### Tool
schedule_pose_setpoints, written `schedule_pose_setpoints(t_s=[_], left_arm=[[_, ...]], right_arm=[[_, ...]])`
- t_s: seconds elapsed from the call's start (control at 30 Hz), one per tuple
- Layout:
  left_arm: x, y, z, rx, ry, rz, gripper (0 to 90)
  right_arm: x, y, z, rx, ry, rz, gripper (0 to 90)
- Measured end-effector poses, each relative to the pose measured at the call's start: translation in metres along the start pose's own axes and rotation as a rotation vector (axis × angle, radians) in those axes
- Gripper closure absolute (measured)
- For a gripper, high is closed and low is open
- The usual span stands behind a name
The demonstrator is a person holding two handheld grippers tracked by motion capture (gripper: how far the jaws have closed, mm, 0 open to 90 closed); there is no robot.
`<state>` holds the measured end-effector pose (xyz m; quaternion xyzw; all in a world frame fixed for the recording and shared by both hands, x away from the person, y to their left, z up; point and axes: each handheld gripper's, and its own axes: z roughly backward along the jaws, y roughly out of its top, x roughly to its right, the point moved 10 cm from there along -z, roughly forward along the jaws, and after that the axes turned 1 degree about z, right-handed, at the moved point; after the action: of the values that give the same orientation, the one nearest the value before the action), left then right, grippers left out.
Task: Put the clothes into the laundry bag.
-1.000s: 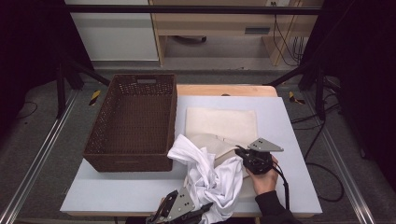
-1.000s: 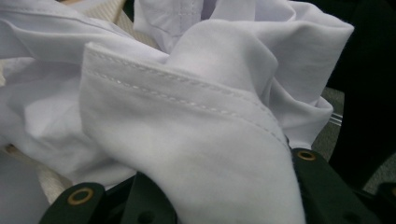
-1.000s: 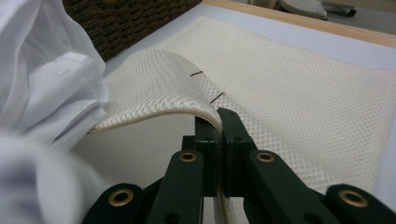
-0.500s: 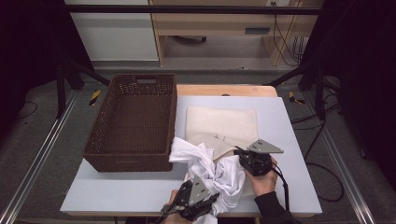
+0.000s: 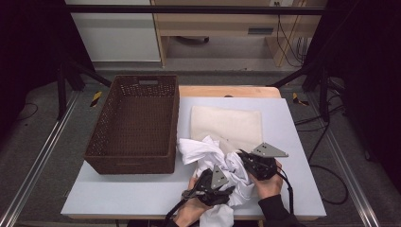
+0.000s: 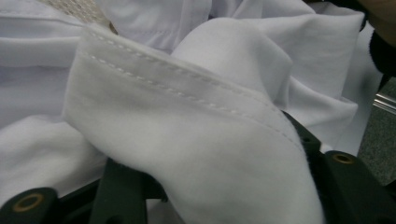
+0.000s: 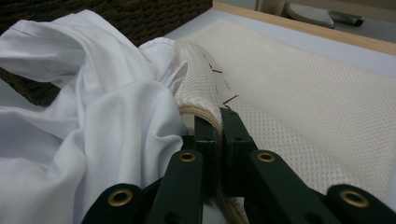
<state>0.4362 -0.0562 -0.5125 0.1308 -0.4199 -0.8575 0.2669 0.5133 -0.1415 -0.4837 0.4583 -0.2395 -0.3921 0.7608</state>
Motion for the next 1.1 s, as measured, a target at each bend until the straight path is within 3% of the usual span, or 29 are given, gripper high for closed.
schedule_pose_setpoints(t_s=[0.1,0.2,0.27,0.37,0.4,0.47,0.53,0.63,0.77,0.9,1.0,1.1], left_arm=[[-0.001,0.001,0.010,0.003,0.010,0.030,41.7],[-0.003,-0.002,0.013,-0.006,-0.006,0.058,46.6],[-0.004,-0.005,0.014,-0.006,-0.027,0.079,51.1],[-0.004,-0.004,0.015,0.002,-0.072,0.154,56.6],[-0.004,-0.002,0.016,0.014,-0.088,0.171,62.1],[-0.002,0.004,0.019,0.043,-0.084,0.148,64.2],[0.005,0.011,0.021,0.056,-0.061,0.090,67.0],[0.015,0.019,0.016,0.040,-0.047,0.040,68.2],[0.017,0.020,-0.008,0.005,-0.059,0.060,68.3],[0.008,0.016,-0.033,-0.006,-0.015,0.077,65.0],[0.009,0.015,-0.033,0.003,0.003,0.057,60.8],[0.011,0.014,-0.023,-0.005,-0.018,0.061,49.6]], right_arm=[[0.001,-0.001,-0.001,-0.004,-0.003,0.014,86.7],[0.000,-0.001,-0.001,-0.008,-0.003,0.010,86.8],[-0.001,-0.001,-0.001,-0.006,0.003,0.007,87.1],[-0.003,0.000,0.000,-0.002,0.008,0.004,87.4],[-0.004,0.001,0.001,0.000,0.009,-0.002,87.4],[-0.004,0.002,0.001,0.005,0.010,-0.005,87.4],[-0.006,0.005,0.002,0.014,0.016,-0.008,87.4],[-0.009,0.008,0.005,0.023,0.023,-0.013,87.4],[-0.011,0.010,0.009,0.035,0.024,-0.006,87.4],[-0.011,0.007,0.009,0.024,0.024,-0.012,87.4],[-0.011,0.003,0.010,0.026,0.027,-0.014,87.2],[-0.008,0.001,0.011,0.023,0.023,-0.022,87.1]])
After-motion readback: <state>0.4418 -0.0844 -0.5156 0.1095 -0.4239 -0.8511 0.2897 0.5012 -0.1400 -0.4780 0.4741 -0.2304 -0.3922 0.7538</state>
